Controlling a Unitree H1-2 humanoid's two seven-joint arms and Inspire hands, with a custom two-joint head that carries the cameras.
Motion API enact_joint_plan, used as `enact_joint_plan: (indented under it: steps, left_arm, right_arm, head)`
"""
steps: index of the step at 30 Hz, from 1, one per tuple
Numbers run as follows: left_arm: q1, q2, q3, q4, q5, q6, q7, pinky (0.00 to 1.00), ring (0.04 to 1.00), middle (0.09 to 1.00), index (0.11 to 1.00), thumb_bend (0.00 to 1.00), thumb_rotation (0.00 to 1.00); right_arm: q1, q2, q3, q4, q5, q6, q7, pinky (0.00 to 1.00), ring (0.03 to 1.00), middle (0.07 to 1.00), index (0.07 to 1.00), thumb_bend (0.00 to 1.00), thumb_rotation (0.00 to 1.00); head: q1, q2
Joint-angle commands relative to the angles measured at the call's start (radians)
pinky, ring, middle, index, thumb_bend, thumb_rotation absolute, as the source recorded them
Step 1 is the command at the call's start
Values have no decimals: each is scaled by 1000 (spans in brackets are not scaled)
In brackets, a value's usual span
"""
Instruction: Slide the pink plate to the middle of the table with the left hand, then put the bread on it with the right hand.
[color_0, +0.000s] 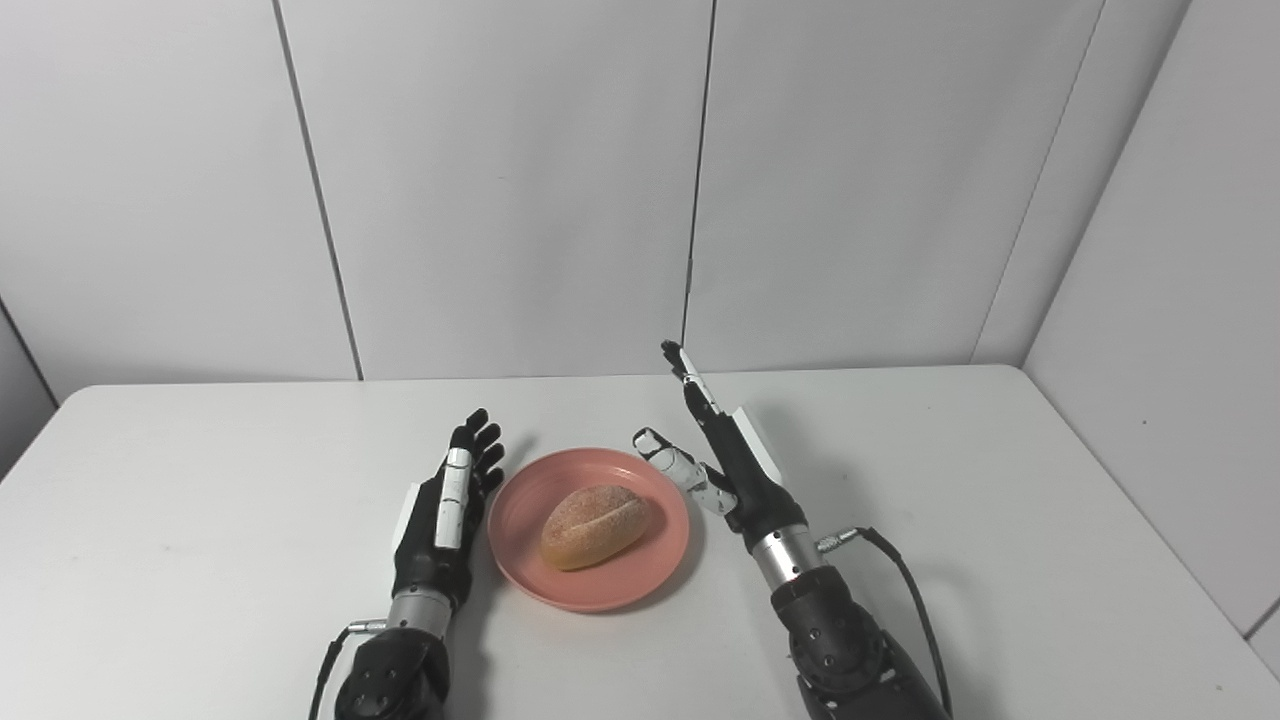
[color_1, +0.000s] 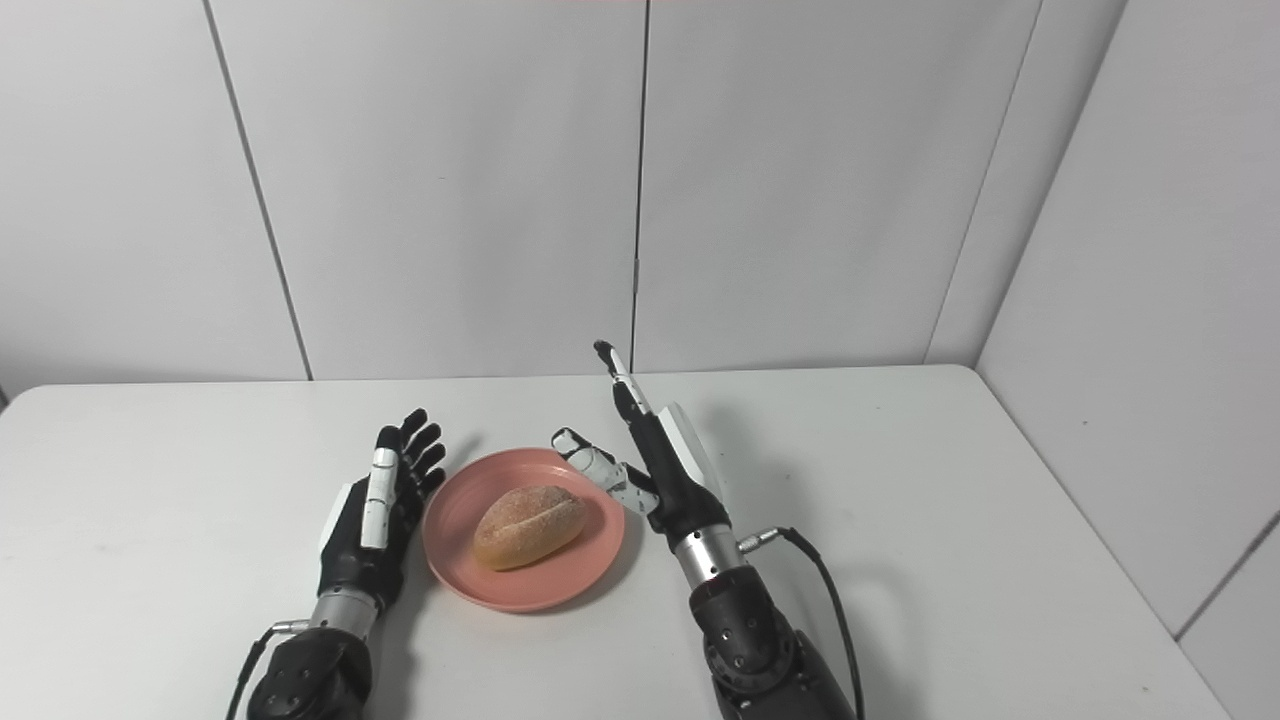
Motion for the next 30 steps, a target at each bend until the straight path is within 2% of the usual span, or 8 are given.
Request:
enact_joint_plan:
  steps: [1, 7, 12, 17, 30]
  left_arm:
    - [-32, 2, -2, -7, 2, -20, -8, 938, 942, 940, 913, 794, 1000]
    - [-32, 3, -5, -7, 5, -26, -8, 936, 942, 941, 914, 791, 1000]
    - [-30, 6, -10, -17, 3, -18, -12, 943, 947, 947, 922, 798, 1000]
    - [-30, 6, -12, -16, 2, -23, -13, 950, 948, 948, 924, 802, 1000]
    - [-22, 2, -12, -25, -3, -27, -16, 953, 954, 951, 926, 798, 1000]
  right_arm:
    - [-13, 13, -10, -20, 21, 16, -8, 1000, 1000, 1000, 1000, 659, 949]
    - [11, 39, -24, -1, 43, 50, -17, 1000, 1000, 1000, 1000, 645, 998]
    - [15, 72, -53, 16, 70, 68, -39, 1000, 1000, 1000, 1000, 610, 1000]
    - [16, 91, -76, 35, 102, 76, -51, 1000, 1000, 1000, 1000, 623, 1000]
    - [10, 122, -133, 90, 229, 41, -43, 1000, 1000, 1000, 1000, 660, 976]
  head:
    - [0, -1]
    - [1, 0]
    - [0, -1]
    - [-2, -1]
    - [-4, 1]
